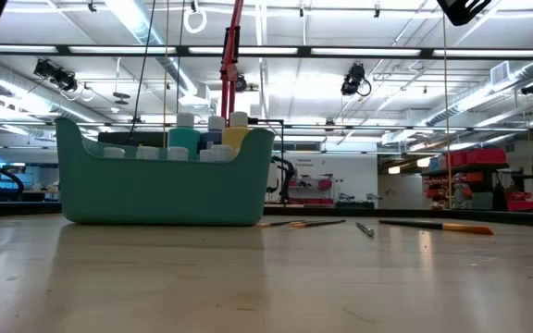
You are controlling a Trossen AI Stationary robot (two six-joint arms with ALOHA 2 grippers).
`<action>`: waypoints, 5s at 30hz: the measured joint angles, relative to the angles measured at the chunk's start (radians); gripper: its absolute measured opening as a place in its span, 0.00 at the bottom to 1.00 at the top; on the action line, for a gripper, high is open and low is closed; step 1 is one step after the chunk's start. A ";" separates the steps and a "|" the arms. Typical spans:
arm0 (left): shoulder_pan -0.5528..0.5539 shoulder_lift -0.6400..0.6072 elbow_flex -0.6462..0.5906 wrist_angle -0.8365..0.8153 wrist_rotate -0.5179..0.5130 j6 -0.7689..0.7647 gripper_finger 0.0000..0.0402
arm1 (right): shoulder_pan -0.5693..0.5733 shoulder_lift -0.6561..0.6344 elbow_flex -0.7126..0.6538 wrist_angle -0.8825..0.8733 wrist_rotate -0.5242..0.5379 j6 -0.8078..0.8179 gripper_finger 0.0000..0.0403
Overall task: Pick & Place Paint Supplies
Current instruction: Put the silver paint brush into the blue cup
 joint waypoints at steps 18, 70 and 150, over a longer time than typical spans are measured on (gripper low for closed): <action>-0.018 -0.081 0.001 -0.240 -0.143 -0.173 0.42 | 0.102 -0.085 0.000 -0.086 0.123 0.028 0.04; -0.066 -0.250 0.000 -0.490 -0.550 -0.170 0.38 | 0.313 -0.030 -0.613 0.899 0.341 -0.056 0.25; -0.718 -0.027 -0.057 -1.633 0.264 -1.624 0.20 | 0.027 -0.030 -0.611 1.172 0.024 -0.718 0.52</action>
